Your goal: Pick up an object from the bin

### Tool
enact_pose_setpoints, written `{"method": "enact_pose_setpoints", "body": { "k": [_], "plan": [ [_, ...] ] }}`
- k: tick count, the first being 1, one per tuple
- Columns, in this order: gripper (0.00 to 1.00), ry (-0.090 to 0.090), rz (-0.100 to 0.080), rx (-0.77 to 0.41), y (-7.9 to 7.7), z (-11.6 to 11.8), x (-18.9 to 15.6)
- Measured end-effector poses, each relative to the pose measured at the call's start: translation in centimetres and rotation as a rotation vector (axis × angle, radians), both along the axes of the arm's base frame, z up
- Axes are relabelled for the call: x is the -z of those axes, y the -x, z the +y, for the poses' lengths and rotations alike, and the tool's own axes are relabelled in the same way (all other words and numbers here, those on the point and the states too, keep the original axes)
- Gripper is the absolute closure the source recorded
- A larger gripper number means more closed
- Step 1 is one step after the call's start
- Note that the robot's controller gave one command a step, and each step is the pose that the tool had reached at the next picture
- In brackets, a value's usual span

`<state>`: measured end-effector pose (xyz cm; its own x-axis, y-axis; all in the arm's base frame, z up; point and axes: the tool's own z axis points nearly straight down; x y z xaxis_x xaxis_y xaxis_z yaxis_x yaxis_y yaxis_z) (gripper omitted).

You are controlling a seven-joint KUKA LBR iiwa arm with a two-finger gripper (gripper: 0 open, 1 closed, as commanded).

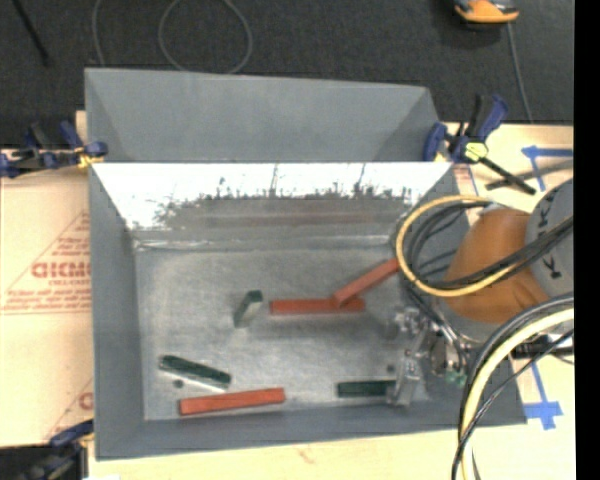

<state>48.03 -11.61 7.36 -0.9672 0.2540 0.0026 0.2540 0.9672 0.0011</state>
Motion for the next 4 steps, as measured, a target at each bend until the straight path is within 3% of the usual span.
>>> {"method": "enact_pose_setpoints", "body": {
  "k": [1, 2, 3, 4],
  "plan": [
    [0.0, 0.003, -0.003, -0.152, -0.1, 3.1, 0.2],
    [0.0, 0.002, -0.009, -0.303, 0.0, 9.4, 0.2],
    [1.0, 0.003, -0.005, -0.304, 0.3, 9.2, 0.1],
    [1.0, 0.005, -0.012, -0.322, 0.5, 8.4, -9.5]
  ]
}}
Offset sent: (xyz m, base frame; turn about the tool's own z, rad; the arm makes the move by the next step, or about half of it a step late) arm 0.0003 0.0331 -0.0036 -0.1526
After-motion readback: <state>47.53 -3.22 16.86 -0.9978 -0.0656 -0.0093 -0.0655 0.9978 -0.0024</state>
